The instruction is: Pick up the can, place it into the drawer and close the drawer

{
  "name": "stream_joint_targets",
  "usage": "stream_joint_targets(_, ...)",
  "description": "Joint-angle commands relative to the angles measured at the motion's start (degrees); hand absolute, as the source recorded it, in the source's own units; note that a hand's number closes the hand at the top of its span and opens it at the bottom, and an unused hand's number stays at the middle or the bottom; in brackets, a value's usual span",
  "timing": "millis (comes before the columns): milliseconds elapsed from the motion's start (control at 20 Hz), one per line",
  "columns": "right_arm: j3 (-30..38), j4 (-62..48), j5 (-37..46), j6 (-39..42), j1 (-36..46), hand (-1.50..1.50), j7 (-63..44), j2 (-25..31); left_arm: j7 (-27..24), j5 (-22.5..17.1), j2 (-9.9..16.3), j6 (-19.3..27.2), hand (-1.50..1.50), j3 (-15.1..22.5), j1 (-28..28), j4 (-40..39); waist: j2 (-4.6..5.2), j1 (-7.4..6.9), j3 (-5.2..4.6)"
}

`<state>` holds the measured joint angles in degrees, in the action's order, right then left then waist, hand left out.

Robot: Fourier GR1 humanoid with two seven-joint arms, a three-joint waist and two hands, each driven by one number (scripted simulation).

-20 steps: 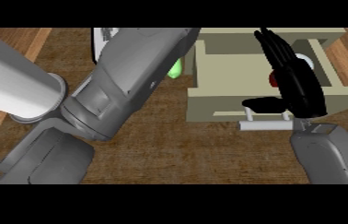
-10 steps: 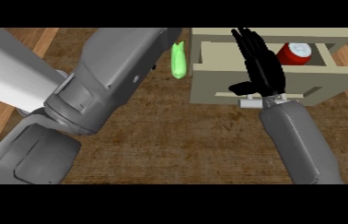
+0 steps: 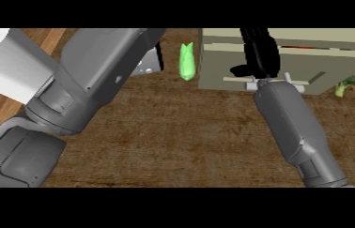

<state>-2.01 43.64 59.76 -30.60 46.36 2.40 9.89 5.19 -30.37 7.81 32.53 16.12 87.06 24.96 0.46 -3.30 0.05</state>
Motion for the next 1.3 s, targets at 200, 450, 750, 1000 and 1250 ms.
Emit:
stream_joint_targets(200,4.2,-15.0,0.8,-6.9,11.7,-1.5,2.0,0.1,2.9,0.7,4.4,-1.2,-1.5,0.1,-4.9,6.6,0.34,-1.61,0.0)
stream_joint_targets(450,5.5,-20.0,1.9,-8.9,17.3,-1.5,0.1,0.8,4.4,1.0,5.4,-2.3,-1.5,1.2,-8.1,12.3,0.33,-3.13,-0.02)
stream_joint_targets(750,7.8,-23.4,0.1,-6.8,22.4,-1.5,2.0,2.4,5.9,1.3,7.1,-2.9,-1.5,1.9,-12.2,16.9,0.6,-3.93,-0.01)
stream_joint_targets(1000,12.3,-21.6,-6.2,-5.7,23.8,-1.5,7.9,0.1,6.8,1.4,8.7,-3.1,-1.5,2.0,-14.8,19.9,0.5,-3.8,0.09)
stream_joint_targets(1250,14.2,-23.5,-7.3,-6.7,23.2,-1.5,11.3,0.9,8.6,1.5,10.5,-3.4,-1.5,2.3,-16.2,24.8,0.51,-4.13,0.09)
